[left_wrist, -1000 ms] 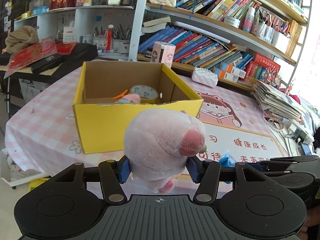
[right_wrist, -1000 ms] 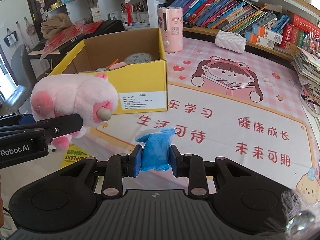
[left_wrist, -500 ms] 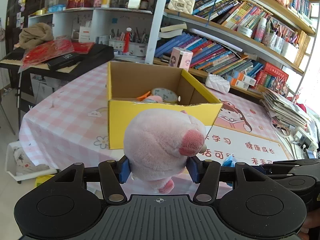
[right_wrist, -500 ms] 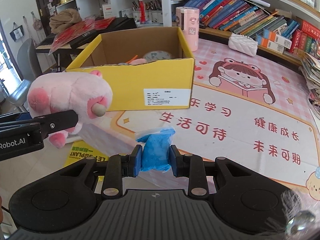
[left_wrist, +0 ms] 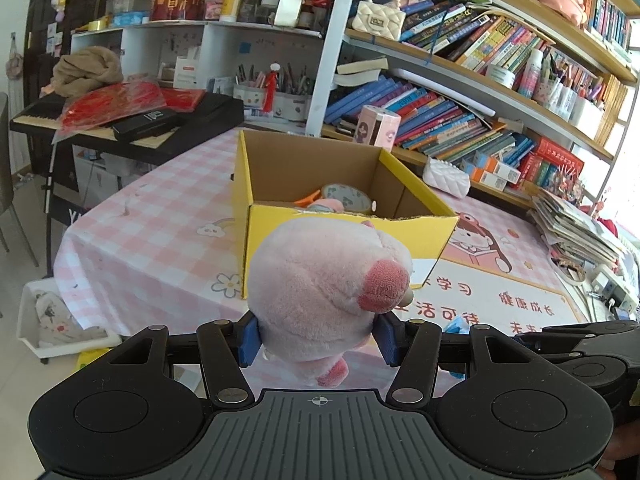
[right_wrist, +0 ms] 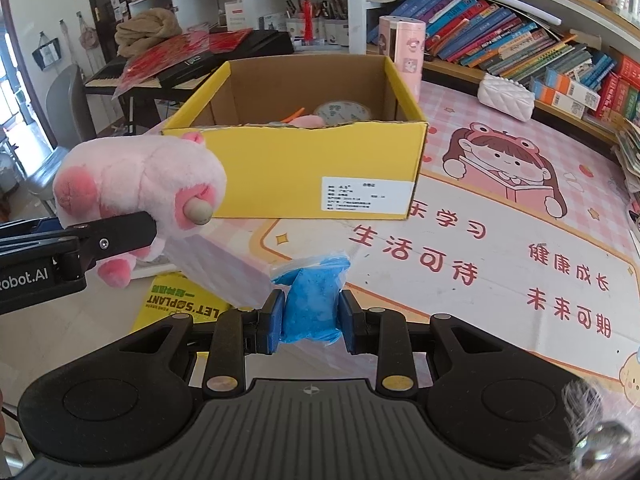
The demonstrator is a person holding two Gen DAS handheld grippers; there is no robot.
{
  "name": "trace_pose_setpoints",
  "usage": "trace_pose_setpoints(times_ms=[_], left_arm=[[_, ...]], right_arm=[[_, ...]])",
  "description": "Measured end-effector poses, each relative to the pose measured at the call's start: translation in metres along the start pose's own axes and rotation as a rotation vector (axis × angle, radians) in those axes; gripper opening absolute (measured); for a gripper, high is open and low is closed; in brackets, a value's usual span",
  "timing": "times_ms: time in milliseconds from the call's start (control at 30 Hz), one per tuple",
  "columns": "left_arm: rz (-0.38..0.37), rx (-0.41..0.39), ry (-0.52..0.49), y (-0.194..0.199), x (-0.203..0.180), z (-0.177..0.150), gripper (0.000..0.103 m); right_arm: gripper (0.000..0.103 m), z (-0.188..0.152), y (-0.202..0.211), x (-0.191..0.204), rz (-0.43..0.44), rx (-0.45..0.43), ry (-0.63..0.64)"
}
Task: Organize objects
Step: 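Carry the pig plush and blue bag with both grippers to the yellow box, then lower the pig plush and blue bag into the yellow box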
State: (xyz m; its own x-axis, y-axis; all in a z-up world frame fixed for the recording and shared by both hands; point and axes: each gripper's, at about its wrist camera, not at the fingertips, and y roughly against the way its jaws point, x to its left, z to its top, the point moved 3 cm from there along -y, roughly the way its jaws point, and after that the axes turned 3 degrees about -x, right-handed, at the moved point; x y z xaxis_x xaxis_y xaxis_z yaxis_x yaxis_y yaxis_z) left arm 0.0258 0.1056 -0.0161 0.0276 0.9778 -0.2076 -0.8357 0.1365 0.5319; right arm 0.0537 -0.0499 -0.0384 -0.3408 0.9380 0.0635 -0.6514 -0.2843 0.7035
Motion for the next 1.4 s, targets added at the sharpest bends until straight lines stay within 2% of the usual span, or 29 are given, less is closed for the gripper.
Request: trace_pose_setpoints(times_ms=[333, 667, 900, 1067, 1400], left_arm=[[0.001, -0.021, 0.029, 0.002, 0.002, 0.004, 0.055], [0.010, -0.089, 0.003, -0.006, -0.004, 0.031, 0.055], [0.039, -0.130, -0.024, -0.029, -0.007, 0.058, 0.055], [0.066, -0.128, -0.026, -0.060, -0.007, 0.074, 0.055], [0.119, -0.054, -0.065, -0.125, -0.016, 0.083, 0.055]], right_arm=[[0.027, 0.001, -0.002, 0.005, 0.009, 0.011, 0.032], [0.027, 0.026, -0.001, -0.004, 0.002, -0.065, 0.056], [0.027, 0.071, -0.006, -0.021, -0.001, -0.155, 0.055], [0.027, 0.111, -0.019, -0.037, -0.004, -0.212, 0.067], [0.027, 0.160, -0.066, -0.059, 0.024, -0.212, 0.092]])
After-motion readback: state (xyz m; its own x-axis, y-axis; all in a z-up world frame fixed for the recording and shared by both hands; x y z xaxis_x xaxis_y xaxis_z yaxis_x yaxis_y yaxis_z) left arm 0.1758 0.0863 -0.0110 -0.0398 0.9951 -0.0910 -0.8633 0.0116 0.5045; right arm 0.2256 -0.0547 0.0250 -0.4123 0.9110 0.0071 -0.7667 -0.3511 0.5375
